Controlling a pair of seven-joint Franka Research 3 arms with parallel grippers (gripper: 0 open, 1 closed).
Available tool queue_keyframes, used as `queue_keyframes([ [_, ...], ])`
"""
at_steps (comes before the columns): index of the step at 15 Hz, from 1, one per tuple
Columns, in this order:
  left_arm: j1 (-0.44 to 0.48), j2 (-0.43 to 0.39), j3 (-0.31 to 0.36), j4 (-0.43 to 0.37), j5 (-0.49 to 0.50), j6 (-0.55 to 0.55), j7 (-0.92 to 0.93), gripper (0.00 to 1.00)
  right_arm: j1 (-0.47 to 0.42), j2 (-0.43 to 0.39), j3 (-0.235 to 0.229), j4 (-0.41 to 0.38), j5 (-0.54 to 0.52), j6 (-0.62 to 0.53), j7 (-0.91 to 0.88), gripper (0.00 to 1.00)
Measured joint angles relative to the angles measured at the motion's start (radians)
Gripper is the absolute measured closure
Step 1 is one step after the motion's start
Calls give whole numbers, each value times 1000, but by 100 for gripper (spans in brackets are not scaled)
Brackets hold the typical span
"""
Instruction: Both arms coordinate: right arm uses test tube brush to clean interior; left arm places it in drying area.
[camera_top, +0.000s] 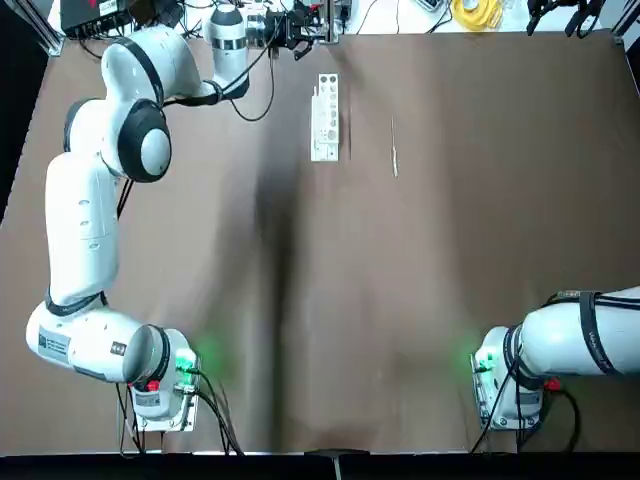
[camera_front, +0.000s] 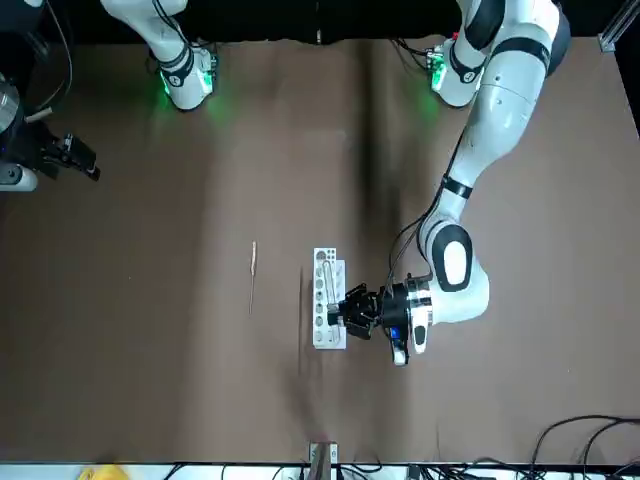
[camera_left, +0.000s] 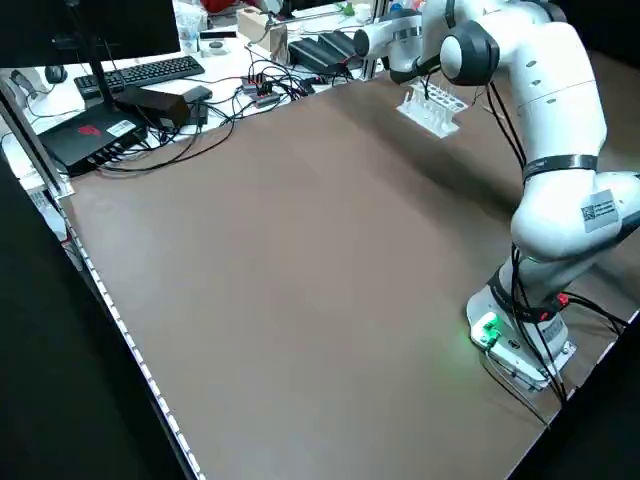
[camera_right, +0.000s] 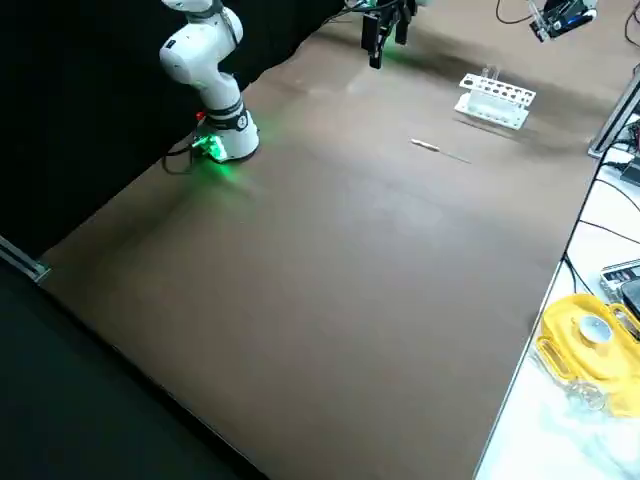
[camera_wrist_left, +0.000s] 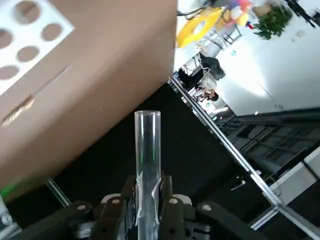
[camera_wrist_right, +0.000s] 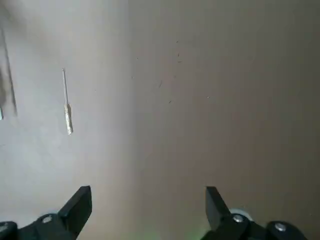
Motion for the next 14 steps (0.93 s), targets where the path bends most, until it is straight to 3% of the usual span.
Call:
queue_keyframes([
  [7, 23, 45, 0, -4, -13, -99, -237, 77, 1, 6, 2, 0, 0, 0, 0, 0],
  [14, 32, 85, 0, -3, -84, -109, -290, 77, 1, 7, 2, -1, 0, 0, 0, 0],
])
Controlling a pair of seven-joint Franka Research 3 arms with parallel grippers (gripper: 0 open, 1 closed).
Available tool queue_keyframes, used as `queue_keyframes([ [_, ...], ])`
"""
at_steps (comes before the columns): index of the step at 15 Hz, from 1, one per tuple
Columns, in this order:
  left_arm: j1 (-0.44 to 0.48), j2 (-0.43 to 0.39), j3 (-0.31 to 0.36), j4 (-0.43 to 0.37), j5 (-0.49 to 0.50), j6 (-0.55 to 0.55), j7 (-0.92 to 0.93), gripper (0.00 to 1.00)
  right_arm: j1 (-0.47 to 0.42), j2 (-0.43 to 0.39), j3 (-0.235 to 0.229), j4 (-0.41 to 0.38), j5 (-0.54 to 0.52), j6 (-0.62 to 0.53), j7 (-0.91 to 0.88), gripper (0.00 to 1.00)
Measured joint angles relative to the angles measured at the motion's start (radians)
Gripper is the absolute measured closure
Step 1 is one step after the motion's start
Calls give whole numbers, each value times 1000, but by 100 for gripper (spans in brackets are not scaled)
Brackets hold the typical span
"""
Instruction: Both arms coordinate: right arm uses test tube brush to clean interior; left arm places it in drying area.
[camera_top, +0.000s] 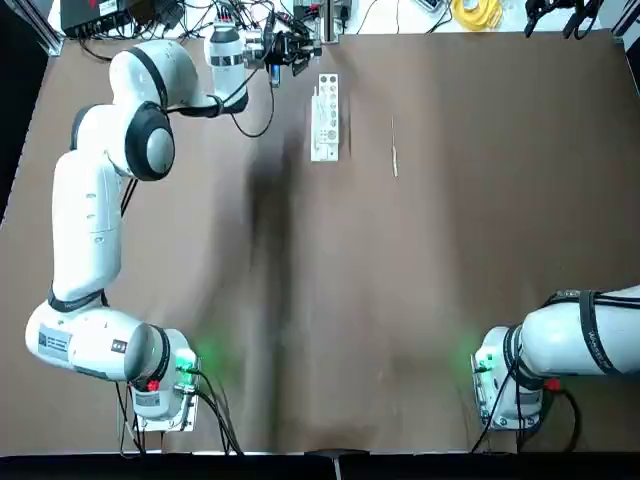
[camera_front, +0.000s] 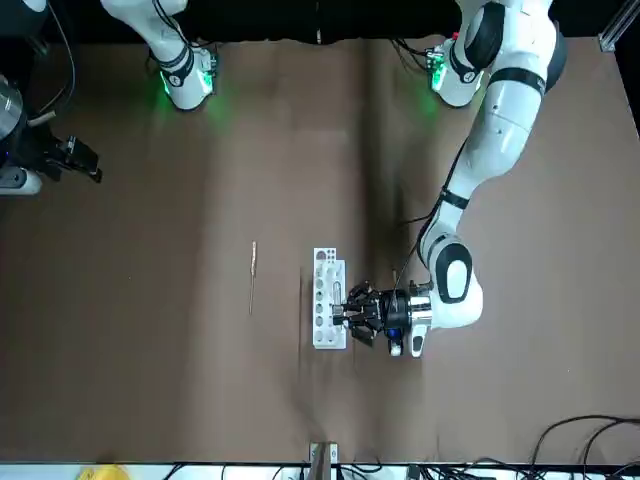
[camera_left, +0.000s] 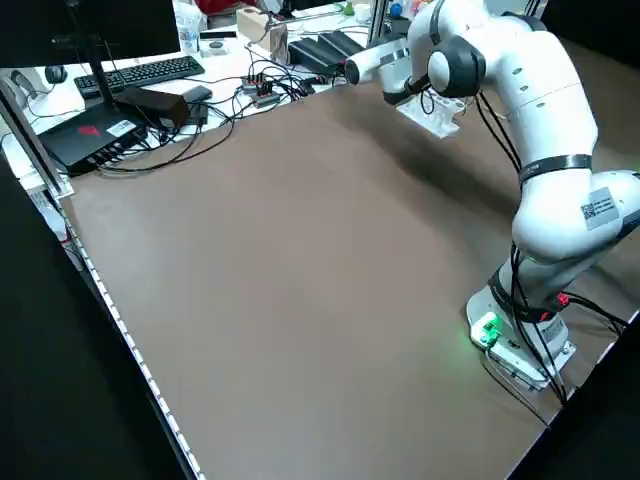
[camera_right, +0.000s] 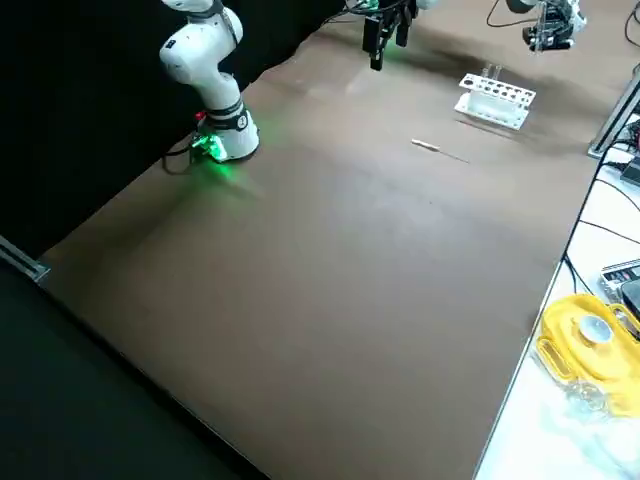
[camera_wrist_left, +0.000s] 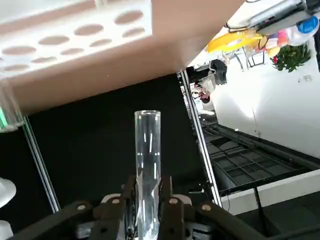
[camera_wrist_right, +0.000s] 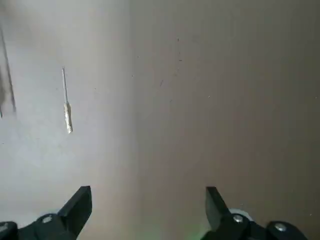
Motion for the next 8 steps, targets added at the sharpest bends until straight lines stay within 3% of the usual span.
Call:
queue_keyframes([
  [8, 27, 54, 0, 4, -10, -14, -47, 77, 3, 6, 6, -4, 0, 0, 0, 0],
])
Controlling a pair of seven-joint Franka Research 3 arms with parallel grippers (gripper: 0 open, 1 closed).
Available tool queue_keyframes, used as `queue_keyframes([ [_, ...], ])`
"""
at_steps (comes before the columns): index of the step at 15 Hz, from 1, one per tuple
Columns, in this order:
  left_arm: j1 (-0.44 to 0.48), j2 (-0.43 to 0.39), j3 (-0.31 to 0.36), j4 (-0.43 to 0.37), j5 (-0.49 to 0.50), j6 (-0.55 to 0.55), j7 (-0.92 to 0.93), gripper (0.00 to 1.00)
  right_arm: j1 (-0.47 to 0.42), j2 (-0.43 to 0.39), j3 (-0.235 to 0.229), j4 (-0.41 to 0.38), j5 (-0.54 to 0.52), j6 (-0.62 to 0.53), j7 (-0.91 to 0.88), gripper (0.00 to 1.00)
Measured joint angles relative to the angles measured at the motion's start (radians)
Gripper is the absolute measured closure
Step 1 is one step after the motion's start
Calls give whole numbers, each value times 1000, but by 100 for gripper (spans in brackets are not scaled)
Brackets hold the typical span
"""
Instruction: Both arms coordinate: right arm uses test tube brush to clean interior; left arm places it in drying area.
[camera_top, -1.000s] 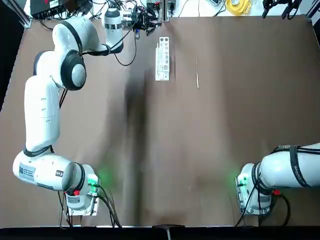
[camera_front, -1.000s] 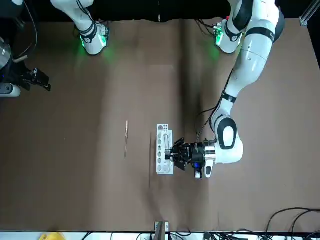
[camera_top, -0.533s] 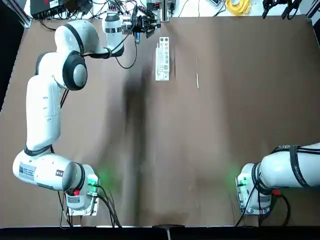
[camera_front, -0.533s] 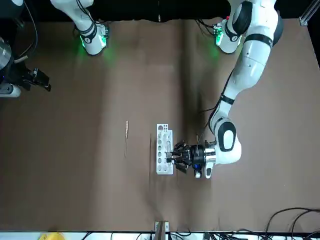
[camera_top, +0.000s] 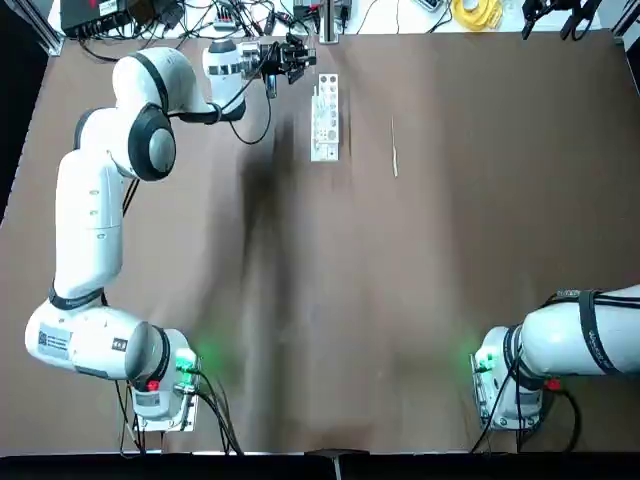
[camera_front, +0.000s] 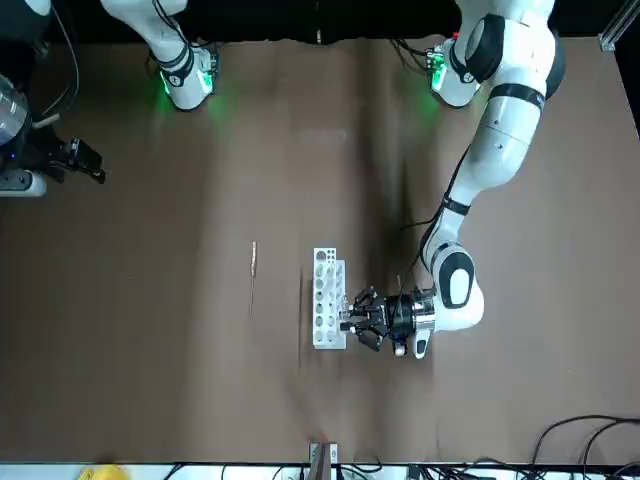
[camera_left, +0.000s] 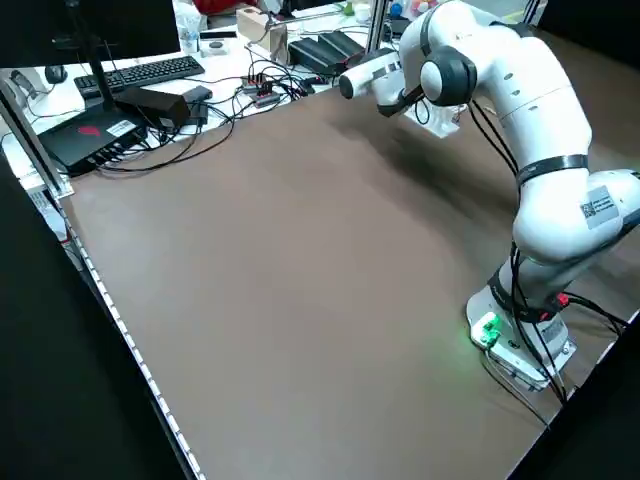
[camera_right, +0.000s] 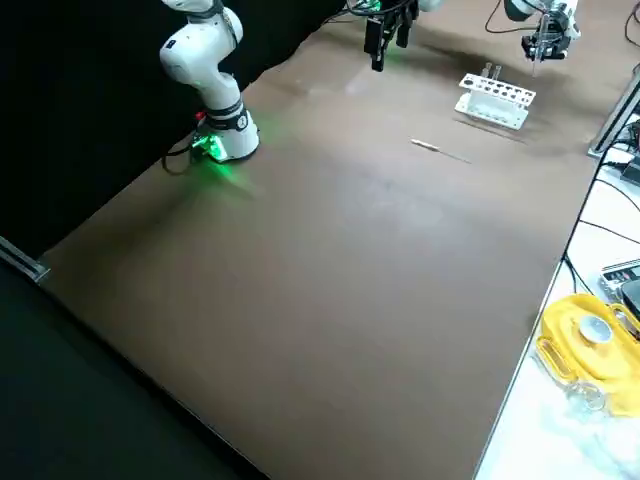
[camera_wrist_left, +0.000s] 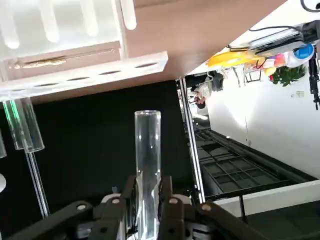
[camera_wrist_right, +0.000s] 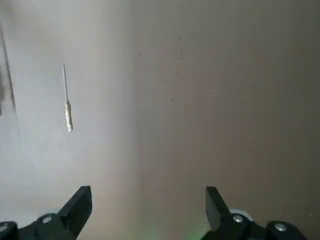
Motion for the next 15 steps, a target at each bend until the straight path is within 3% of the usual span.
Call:
queue_keyframes([
  [6, -6, 37, 0, 44, -62, 0, 0, 77, 1, 8, 1, -1, 0, 0, 0, 0],
  [15, -14, 93, -2, 75, -66, 1, 0, 77, 2, 26, 2, -1, 0, 18, 0, 0],
])
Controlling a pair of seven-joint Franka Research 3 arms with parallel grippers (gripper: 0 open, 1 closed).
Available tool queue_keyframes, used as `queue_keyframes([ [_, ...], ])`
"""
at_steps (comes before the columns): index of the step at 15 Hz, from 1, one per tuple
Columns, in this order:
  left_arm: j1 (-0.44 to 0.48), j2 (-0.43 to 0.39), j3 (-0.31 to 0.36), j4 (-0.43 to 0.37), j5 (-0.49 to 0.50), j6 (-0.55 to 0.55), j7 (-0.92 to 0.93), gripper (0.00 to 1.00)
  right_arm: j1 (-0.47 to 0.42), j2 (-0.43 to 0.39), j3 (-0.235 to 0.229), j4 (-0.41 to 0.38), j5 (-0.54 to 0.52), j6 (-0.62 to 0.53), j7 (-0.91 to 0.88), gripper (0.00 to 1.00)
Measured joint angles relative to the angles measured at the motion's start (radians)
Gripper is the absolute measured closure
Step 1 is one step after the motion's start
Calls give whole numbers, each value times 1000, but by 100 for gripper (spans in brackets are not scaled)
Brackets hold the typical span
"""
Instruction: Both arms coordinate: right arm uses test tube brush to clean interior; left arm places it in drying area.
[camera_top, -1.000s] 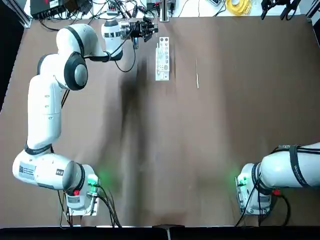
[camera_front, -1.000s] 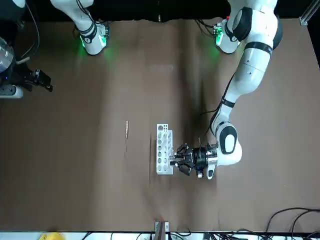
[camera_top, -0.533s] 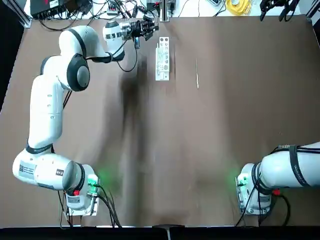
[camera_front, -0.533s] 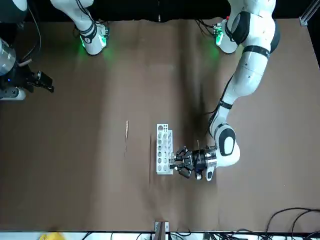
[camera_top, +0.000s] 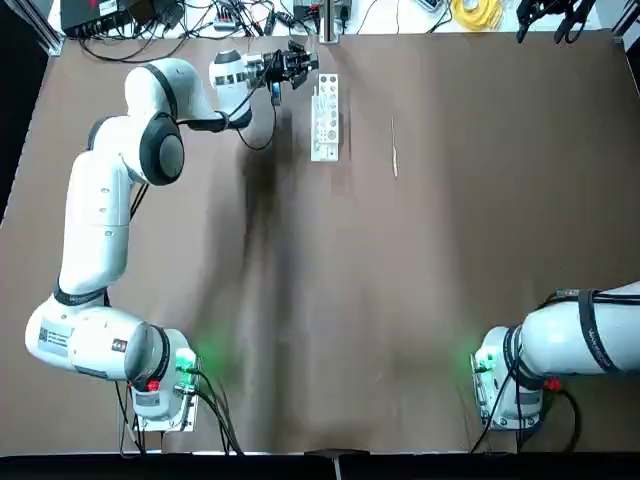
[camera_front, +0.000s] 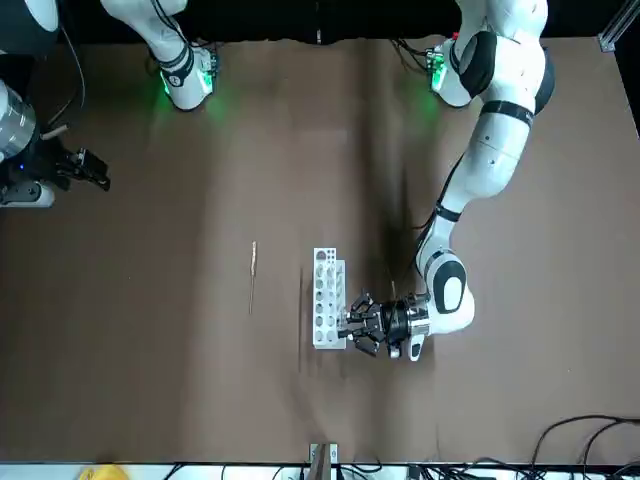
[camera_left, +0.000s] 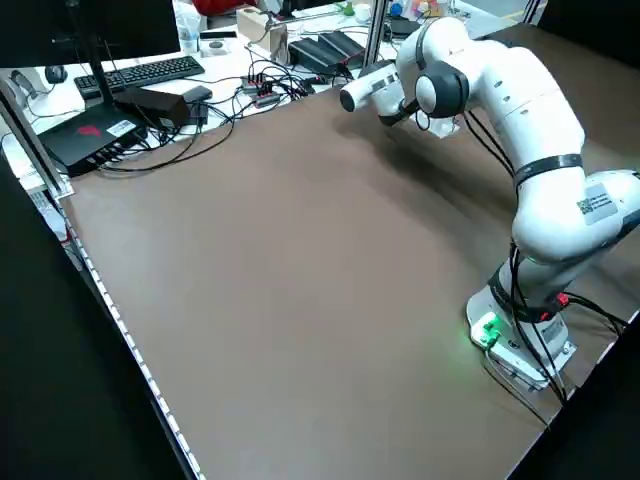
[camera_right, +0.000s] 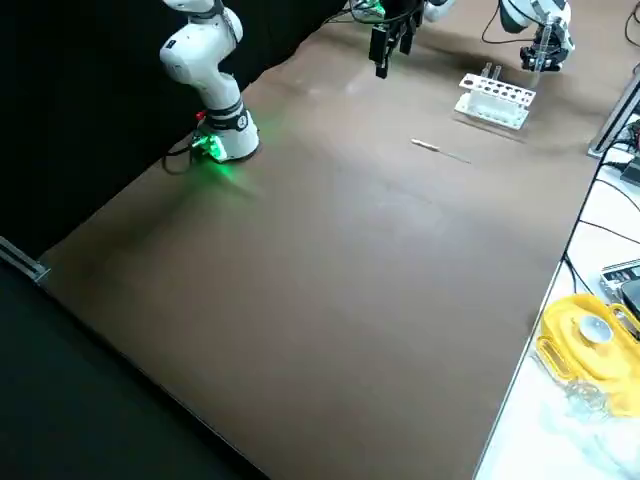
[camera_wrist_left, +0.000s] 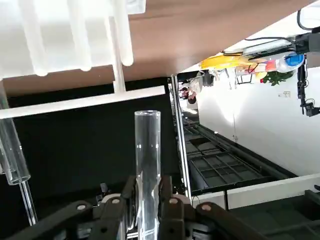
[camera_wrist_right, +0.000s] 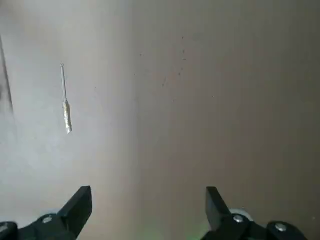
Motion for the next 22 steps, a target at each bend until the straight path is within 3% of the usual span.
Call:
queue_keyframes([
  [22, -6, 60, 8, 40, -1, 4, 29, 77, 8, 2, 2, 0, 0, 1, 0, 0],
])
